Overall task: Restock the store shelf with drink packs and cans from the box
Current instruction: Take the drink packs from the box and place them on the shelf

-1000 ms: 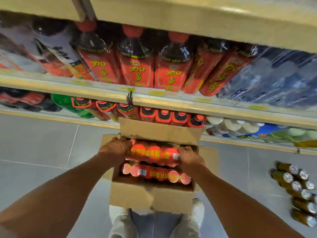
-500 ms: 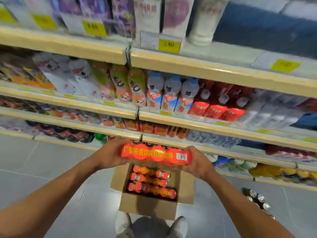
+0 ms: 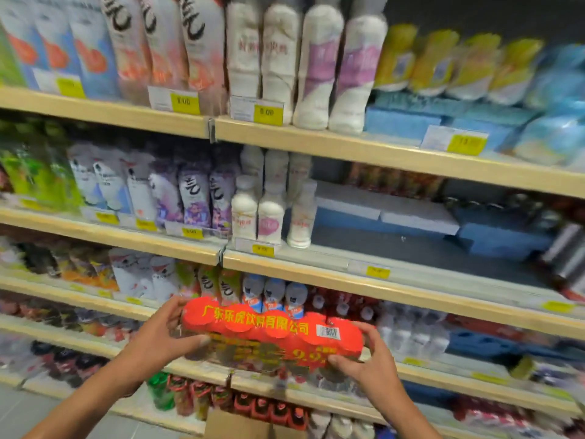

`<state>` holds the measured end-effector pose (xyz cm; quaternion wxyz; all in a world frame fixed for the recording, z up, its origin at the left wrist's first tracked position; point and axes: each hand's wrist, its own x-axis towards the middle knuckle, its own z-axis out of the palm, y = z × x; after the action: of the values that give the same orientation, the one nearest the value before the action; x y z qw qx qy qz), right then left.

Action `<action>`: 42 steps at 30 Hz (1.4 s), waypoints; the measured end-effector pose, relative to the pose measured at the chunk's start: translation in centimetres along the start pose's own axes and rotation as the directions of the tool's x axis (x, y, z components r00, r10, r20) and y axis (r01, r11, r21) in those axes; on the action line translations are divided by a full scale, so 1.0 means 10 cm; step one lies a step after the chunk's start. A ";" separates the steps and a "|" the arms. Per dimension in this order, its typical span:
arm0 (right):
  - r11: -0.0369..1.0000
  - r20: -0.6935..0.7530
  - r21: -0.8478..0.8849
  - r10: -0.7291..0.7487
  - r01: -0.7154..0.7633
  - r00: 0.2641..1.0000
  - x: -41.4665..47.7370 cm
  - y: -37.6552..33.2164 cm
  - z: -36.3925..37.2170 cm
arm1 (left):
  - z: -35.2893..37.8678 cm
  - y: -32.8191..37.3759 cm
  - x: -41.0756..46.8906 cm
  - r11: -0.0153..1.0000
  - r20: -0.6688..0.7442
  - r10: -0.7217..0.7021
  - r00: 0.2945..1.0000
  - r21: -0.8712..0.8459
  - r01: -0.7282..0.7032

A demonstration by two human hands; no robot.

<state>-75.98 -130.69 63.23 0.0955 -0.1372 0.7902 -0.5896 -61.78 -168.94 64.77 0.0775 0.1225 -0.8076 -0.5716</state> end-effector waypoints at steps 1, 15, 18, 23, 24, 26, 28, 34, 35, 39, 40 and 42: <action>1.000 -0.003 0.014 -0.008 0.008 1.000 0.02 -0.06 -0.09 | 0.04 0.05 -0.01 1.000 -0.002 0.004 1.000 0.003 -0.004; 0.953 -0.237 0.284 -0.041 0.109 0.971 -0.01 -0.55 -0.87 | 0.64 0.96 0.36 0.972 0.041 0.216 0.975 -0.106 -0.211; 0.951 -0.198 0.275 -0.087 0.140 0.976 -0.09 -0.61 -1.03 | 0.74 1.10 0.45 0.960 0.056 0.261 0.964 -0.119 -0.253; 0.968 -0.229 0.160 -0.153 0.193 0.961 -0.14 -0.61 -1.25 | 0.91 1.35 0.58 0.950 0.016 0.298 0.954 -0.098 -0.295; 0.970 -0.243 0.148 -0.155 0.195 0.958 -0.12 -0.60 -1.29 | 0.94 1.38 0.62 0.952 0.011 0.292 0.956 -0.100 -0.289; 0.971 -0.268 0.138 -0.151 0.194 0.952 -0.05 -0.57 -1.38 | 1.02 1.46 0.70 0.951 0.003 0.296 0.955 -0.093 -0.294; 0.970 -0.310 0.164 -0.125 0.182 0.942 0.04 -0.52 -1.49 | 1.12 1.53 0.78 0.944 0.005 0.325 0.946 -0.059 -0.324; 0.965 -0.328 0.168 -0.139 0.203 0.934 0.46 -0.47 -1.99 | 1.53 1.71 1.14 0.901 -0.032 0.427 0.903 0.104 -0.422; 0.962 -0.335 0.168 -0.150 0.216 0.930 0.52 -0.48 -2.07 | 1.60 1.75 1.21 0.897 -0.067 0.436 0.898 0.110 -0.428; 0.962 -0.359 0.108 -0.196 0.250 0.912 0.83 -0.57 -2.34 | 1.93 1.95 1.59 0.907 -0.138 0.422 0.896 0.060 -0.418; 0.963 -0.371 0.081 -0.210 0.256 0.905 0.94 -0.59 -2.41 | 2.02 2.01 1.71 0.909 -0.158 0.416 0.896 0.084 -0.407; 0.963 -0.402 0.053 -0.222 0.264 0.888 1.17 -0.64 -2.56 | 2.18 2.14 1.93 0.926 -0.228 0.369 0.901 0.172 -0.335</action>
<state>-94.33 -113.11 76.85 -0.1322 -0.1088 0.7373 -0.6535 -88.39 -148.03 77.34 0.2753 0.0519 -0.8347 -0.4742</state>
